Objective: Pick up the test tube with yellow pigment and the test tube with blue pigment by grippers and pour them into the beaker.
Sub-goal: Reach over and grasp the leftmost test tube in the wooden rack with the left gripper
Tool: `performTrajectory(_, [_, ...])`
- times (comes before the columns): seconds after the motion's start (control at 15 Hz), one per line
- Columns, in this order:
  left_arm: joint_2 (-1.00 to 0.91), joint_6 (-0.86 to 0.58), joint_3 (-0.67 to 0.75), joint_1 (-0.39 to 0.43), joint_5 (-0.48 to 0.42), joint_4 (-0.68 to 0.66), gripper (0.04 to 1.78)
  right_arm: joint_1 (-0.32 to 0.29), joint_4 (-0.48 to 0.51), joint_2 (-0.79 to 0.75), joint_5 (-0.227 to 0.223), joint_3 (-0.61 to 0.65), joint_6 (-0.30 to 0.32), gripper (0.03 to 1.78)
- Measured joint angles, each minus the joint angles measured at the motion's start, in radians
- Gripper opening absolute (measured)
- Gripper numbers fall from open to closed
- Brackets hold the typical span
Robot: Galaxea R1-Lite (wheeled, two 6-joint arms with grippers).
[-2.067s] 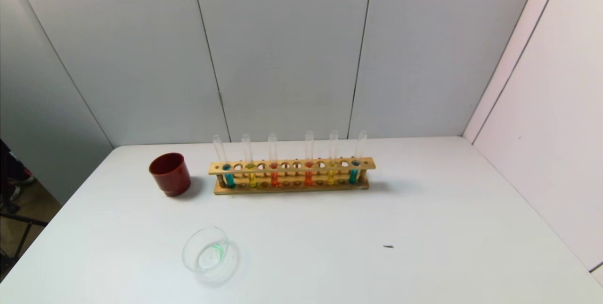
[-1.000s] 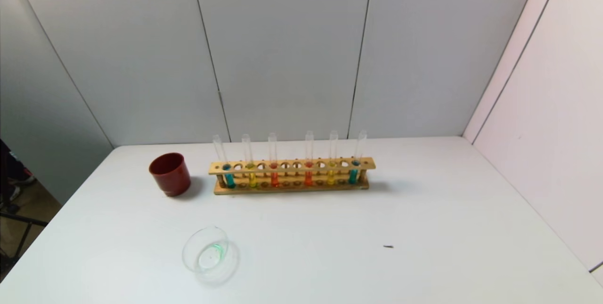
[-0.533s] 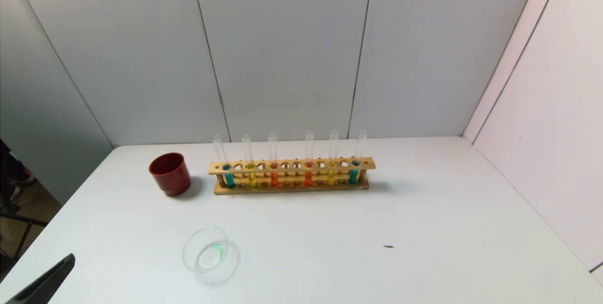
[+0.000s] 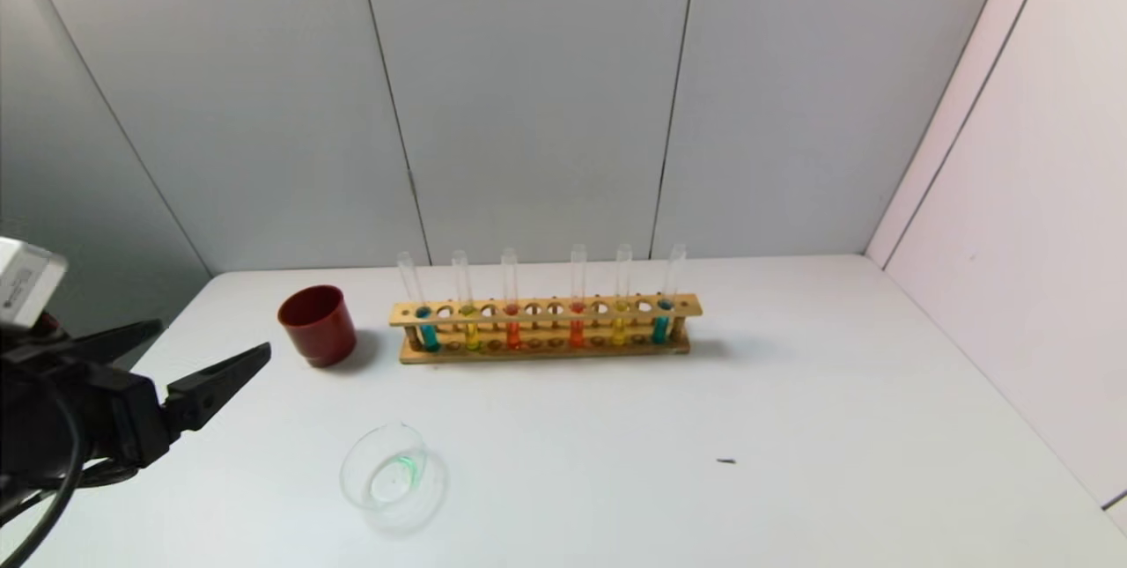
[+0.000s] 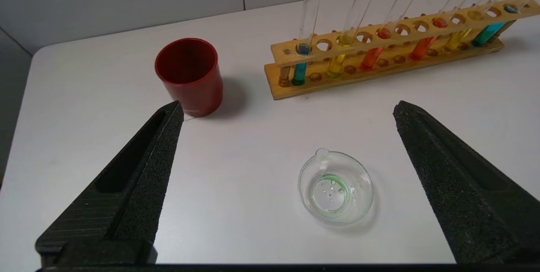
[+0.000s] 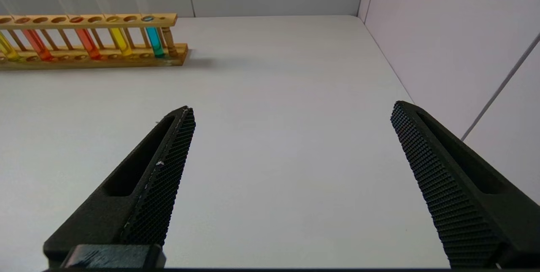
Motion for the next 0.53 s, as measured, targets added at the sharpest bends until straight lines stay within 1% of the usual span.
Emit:
performTrajectory(0.27, [0.199, 0.001, -0.009, -0.025, 0.002, -0.174, 1.75, 0.000, 0.000, 0.000, 0.000, 0.000, 0.000, 1.70])
performTrajectory(0.53, [0.343, -0.024, -0.035, -0.039, 0.005, -0.287, 1.75, 0.000, 0.000, 0.000, 0.000, 0.000, 0.000, 1.70])
